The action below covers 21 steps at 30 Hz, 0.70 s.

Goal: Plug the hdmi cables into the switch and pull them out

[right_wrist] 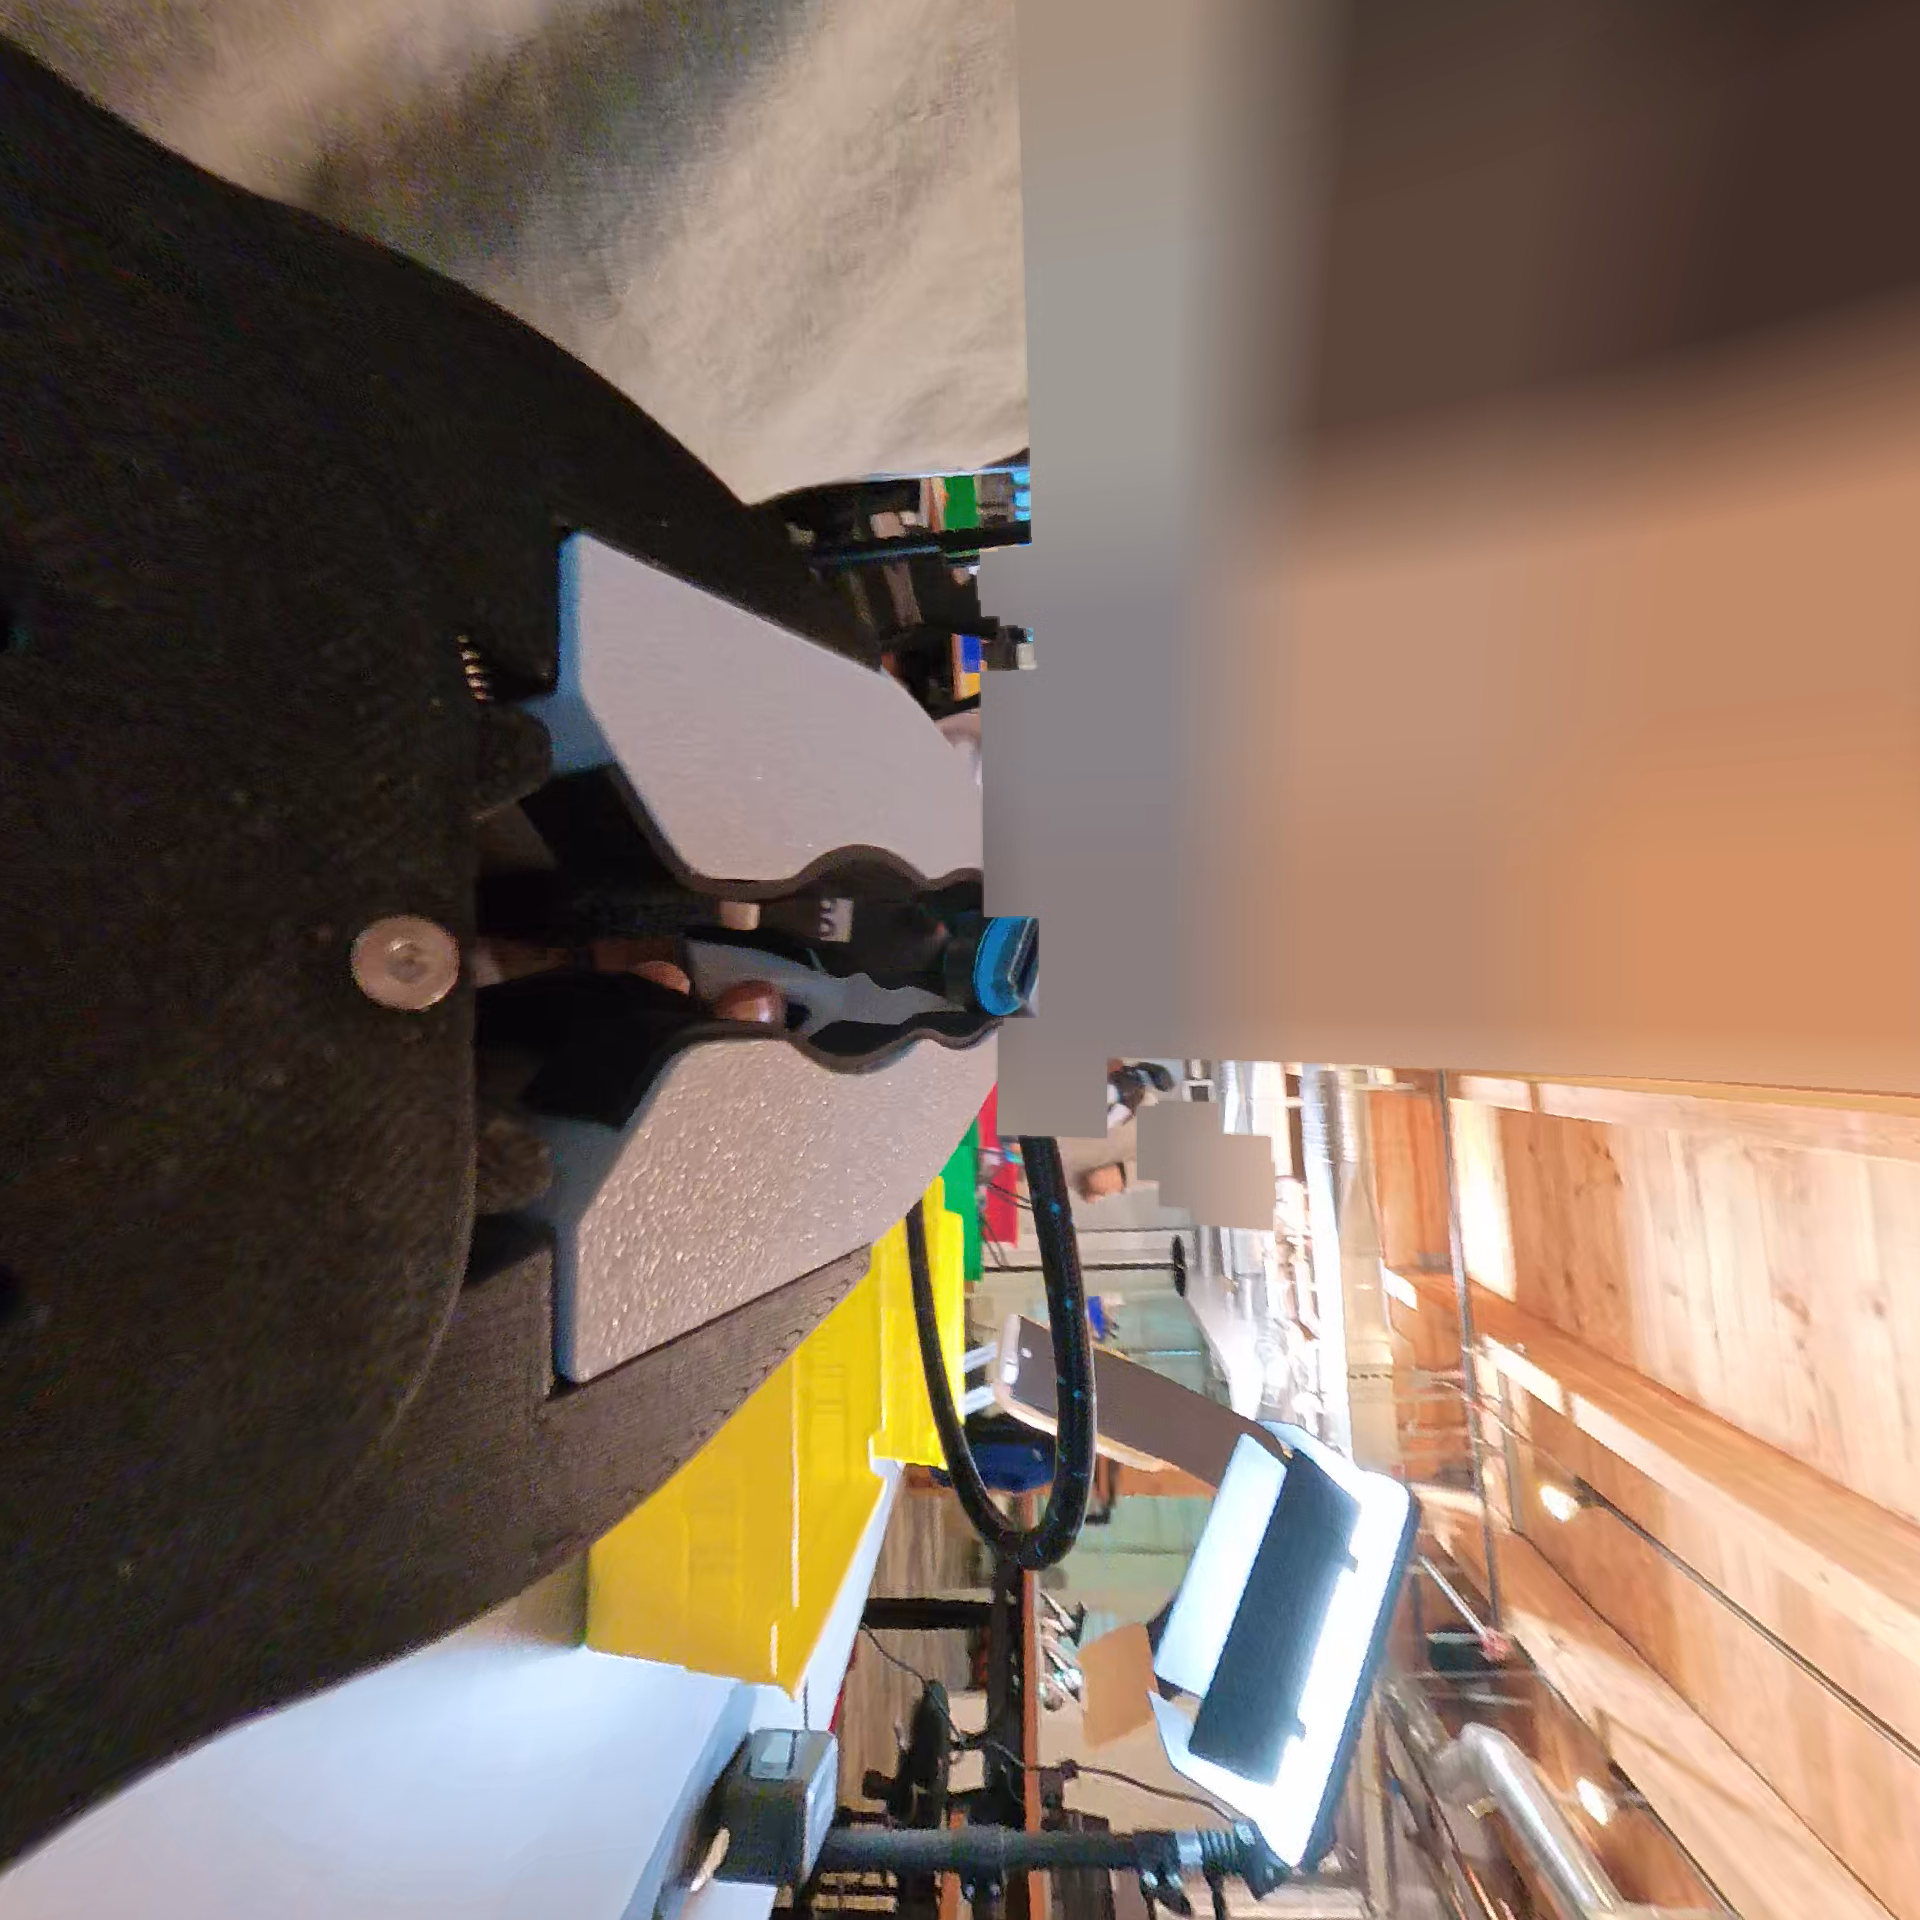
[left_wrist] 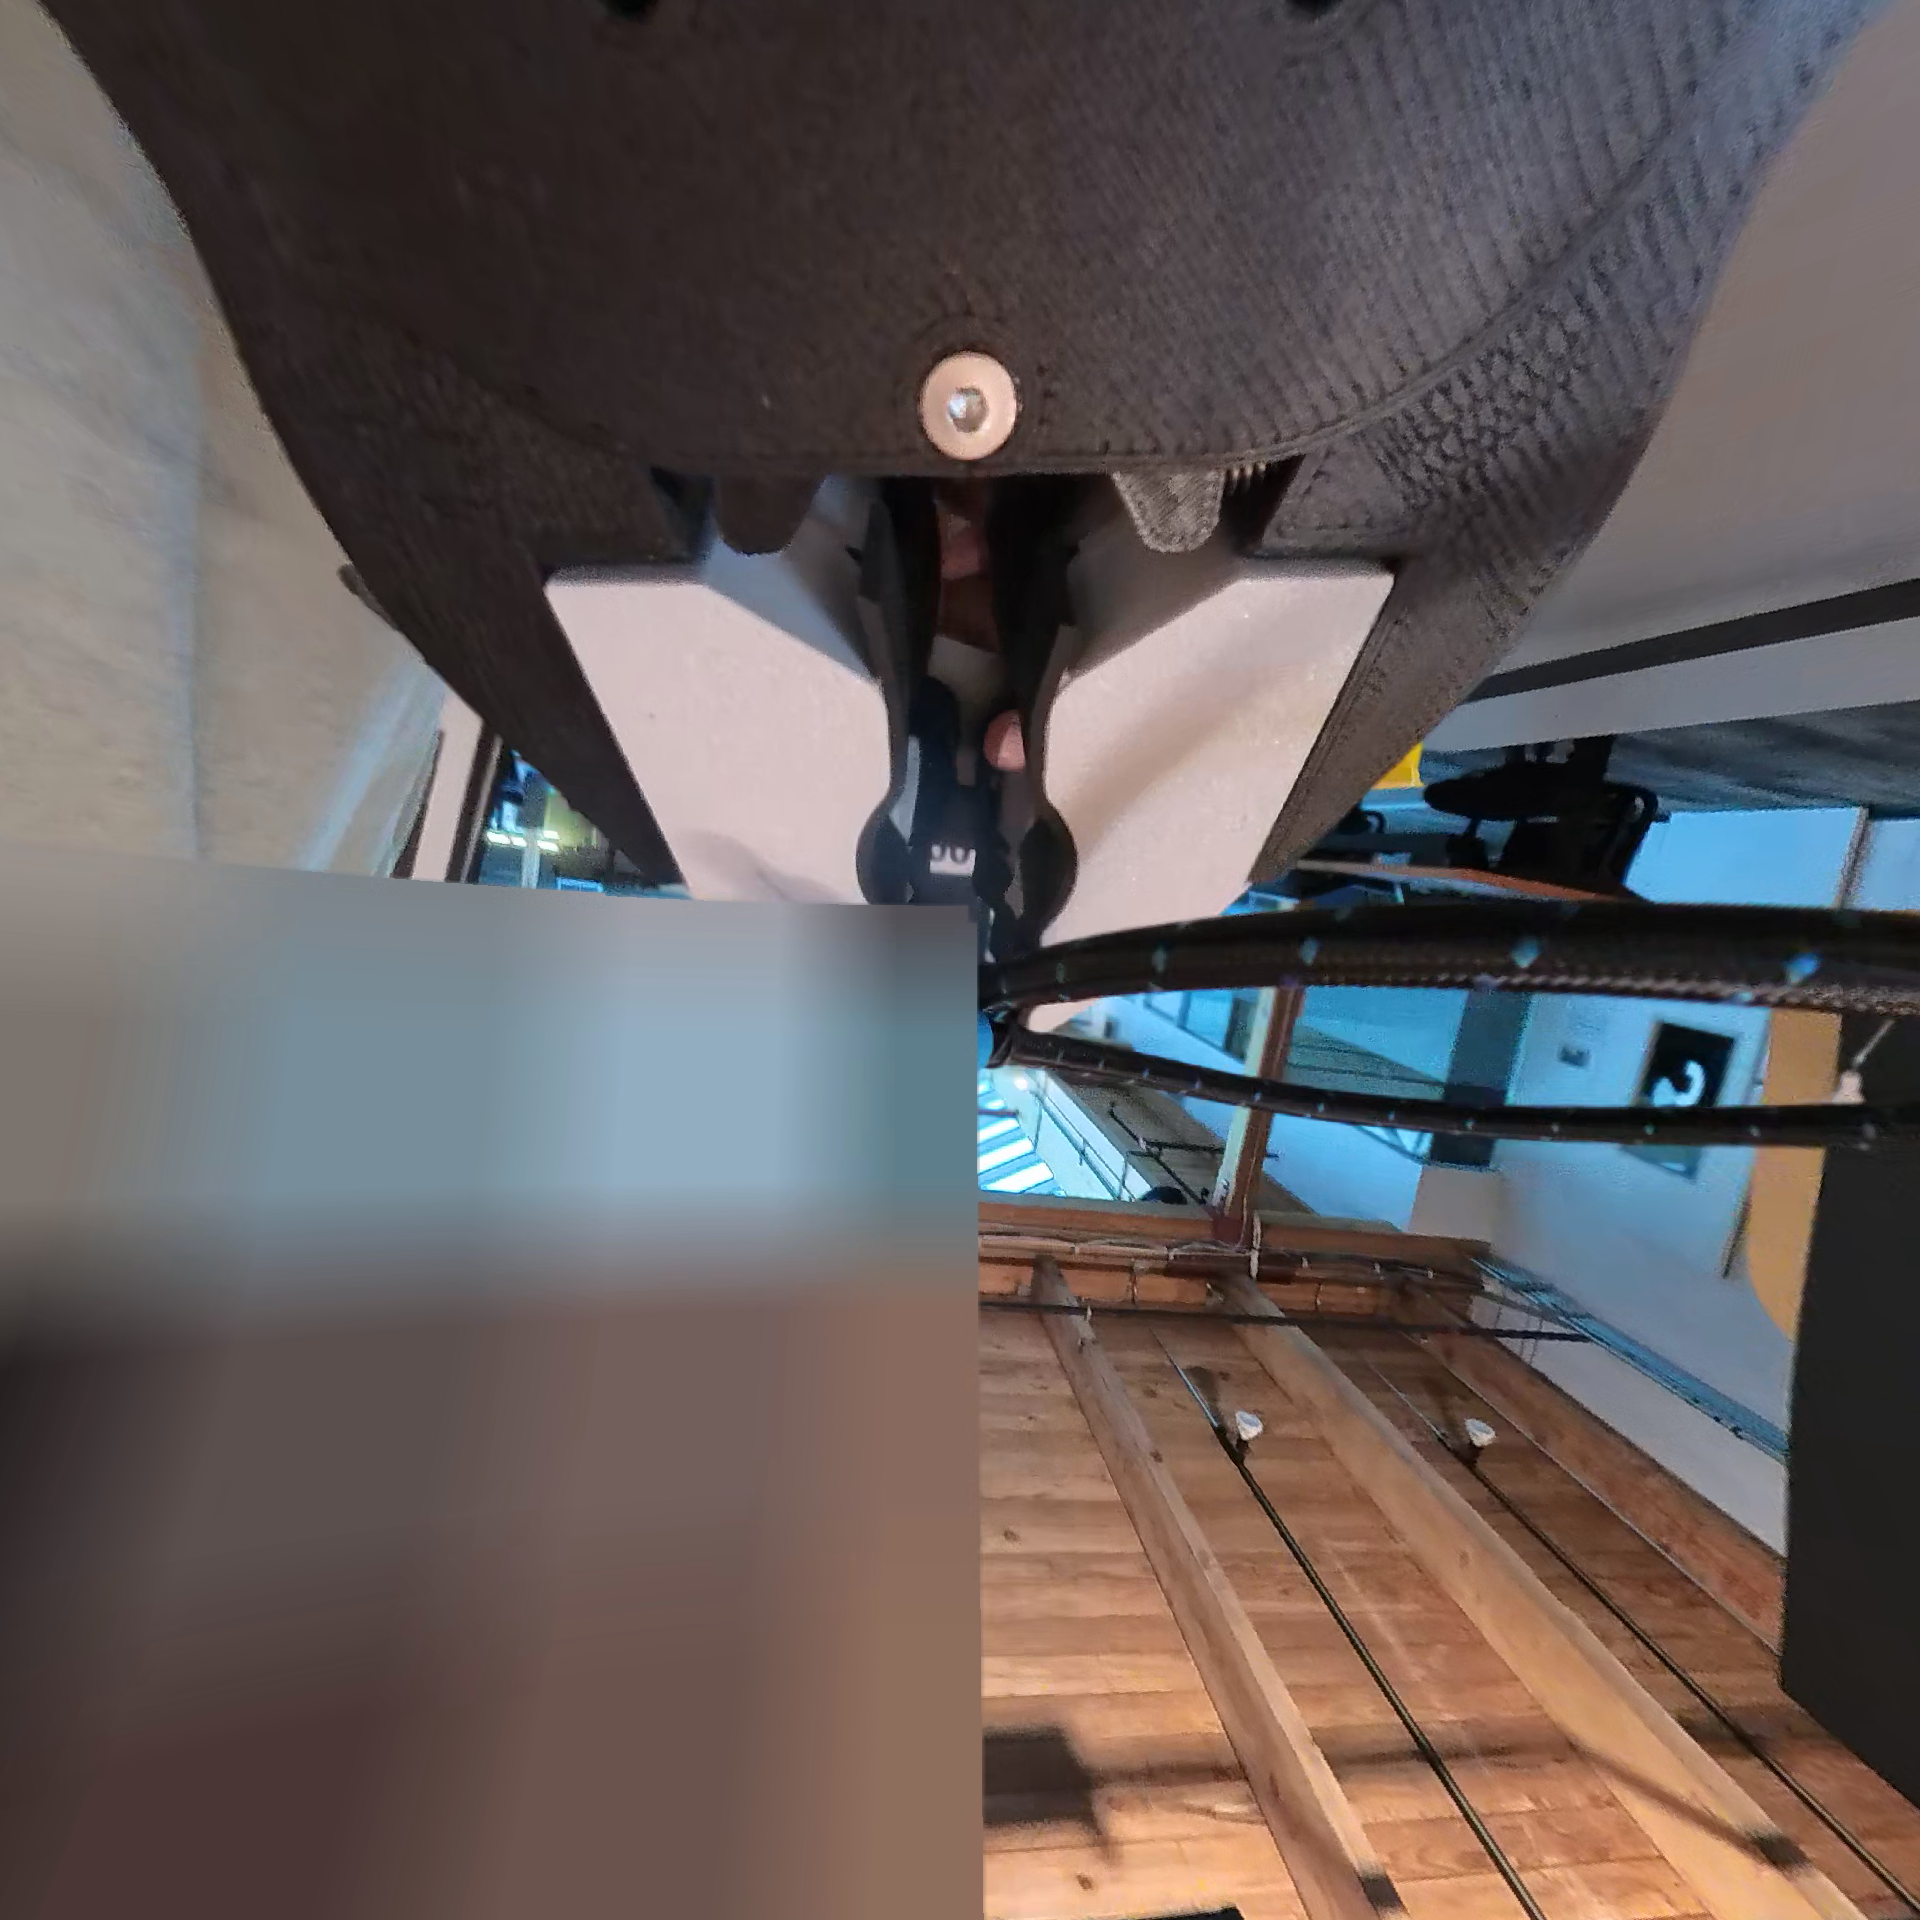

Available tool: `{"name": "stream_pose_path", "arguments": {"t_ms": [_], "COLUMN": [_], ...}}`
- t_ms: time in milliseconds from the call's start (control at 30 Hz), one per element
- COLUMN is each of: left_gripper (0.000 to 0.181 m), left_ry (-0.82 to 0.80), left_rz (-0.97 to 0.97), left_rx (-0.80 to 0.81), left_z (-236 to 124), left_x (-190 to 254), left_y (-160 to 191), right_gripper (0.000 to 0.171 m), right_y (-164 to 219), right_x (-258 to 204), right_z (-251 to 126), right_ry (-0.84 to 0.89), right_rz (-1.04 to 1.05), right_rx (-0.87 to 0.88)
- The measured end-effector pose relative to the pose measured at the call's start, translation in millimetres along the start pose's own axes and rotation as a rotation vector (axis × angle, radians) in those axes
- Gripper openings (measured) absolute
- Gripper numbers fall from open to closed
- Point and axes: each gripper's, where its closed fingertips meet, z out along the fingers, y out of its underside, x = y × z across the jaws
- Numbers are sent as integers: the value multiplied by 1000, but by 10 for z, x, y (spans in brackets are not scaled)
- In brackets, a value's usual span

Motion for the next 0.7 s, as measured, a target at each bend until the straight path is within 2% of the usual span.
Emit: {"name": "stream_pose_path", "arguments": {"t_ms": [33,100,200,267,300,400,500,700], "left_gripper": [16,15,15,15,15,15,15,18], "left_ry": [6,11,-1,-1,14,57,78,69], "left_rz": [3,68,279,393,409,416,420,297], "left_rx": [-23,-99,-279,-384,-410,-428,-452,-386], "left_z": [-23,-75,-162,-212,-223,-235,-249,-226], "left_x": [2,12,7,-3,11,55,79,113], "left_y": [2,29,116,183,199,204,225,191], "right_gripper": [19,19,41,47,47,32,20,19], "right_y": [38,130,179,220,246,398,445,428], "right_x": [-5,-8,16,7,-23,-28,-69,-82], "right_z": [-6,-47,-155,-203,-209,-246,-258,-239], "right_ry": [-11,-33,-24,-29,-47,-75,-145,-170], "right_rz": [4,10,-2,12,16,-33,-152,-264], "right_rx": [-42,-166,-354,-487,-542,-711,-748,-692]}}
